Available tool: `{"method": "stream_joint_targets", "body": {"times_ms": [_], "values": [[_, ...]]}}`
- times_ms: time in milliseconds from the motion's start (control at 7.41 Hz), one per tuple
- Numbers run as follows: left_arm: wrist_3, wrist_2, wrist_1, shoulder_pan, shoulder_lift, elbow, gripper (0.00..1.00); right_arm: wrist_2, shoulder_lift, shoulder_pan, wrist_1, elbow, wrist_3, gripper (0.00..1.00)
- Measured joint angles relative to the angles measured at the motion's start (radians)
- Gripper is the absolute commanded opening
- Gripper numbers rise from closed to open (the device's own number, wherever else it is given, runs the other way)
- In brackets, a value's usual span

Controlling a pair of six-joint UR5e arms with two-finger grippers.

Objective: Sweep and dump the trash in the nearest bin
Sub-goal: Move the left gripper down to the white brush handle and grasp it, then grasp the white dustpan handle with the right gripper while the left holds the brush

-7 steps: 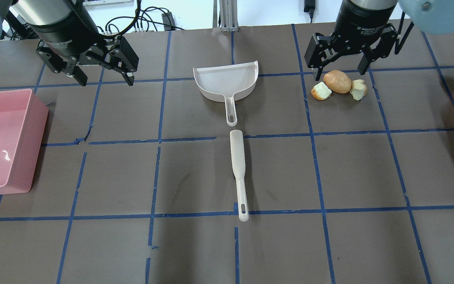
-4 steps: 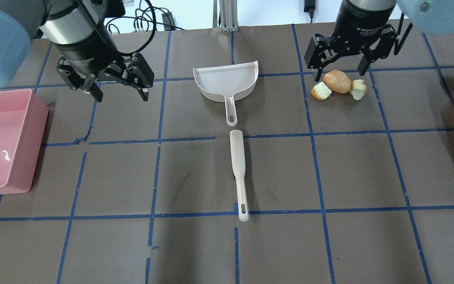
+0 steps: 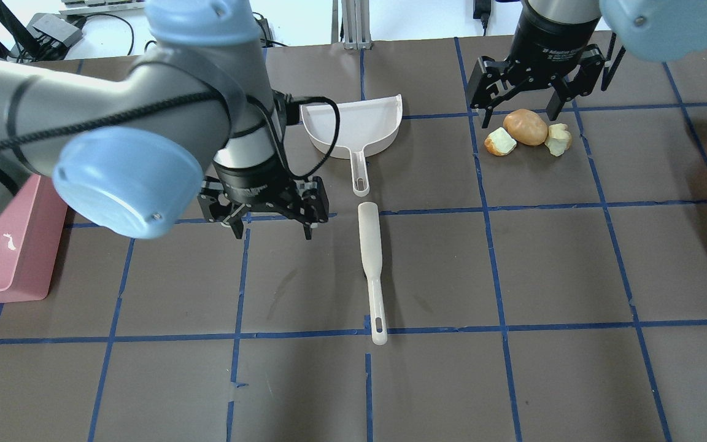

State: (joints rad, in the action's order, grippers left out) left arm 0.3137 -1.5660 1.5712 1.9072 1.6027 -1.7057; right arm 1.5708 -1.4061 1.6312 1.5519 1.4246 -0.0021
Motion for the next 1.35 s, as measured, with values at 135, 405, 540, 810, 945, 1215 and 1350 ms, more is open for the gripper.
{"method": "stream_joint_targets", "body": {"times_ms": [135,405,540,810,945,1215,1350], "values": [[0.075,0.002,-0.081,0.059,0.015,-0.061,0.98,0.007,0.046,0.031,0.030,-0.021,0.035,1.00],[0.154,0.004,-0.300,0.165,0.107,-0.152,0.97,0.006,0.171,0.095,0.087,-0.100,0.065,1.00],[0.164,0.005,-0.386,0.199,0.155,-0.181,0.93,0.005,0.233,0.130,0.133,-0.129,0.087,1.00],[0.170,0.006,-0.470,0.237,0.217,-0.212,0.89,0.004,0.349,0.194,0.252,-0.149,0.142,1.00],[0.171,0.007,-0.504,0.247,0.238,-0.219,0.88,0.004,0.390,0.217,0.296,-0.149,0.174,1.00],[0.171,0.007,-0.542,0.255,0.246,-0.224,0.85,0.000,0.456,0.266,0.367,-0.144,0.234,1.00],[0.171,0.007,-0.546,0.256,0.248,-0.226,0.82,-0.005,0.475,0.281,0.392,-0.140,0.249,0.99]]}}
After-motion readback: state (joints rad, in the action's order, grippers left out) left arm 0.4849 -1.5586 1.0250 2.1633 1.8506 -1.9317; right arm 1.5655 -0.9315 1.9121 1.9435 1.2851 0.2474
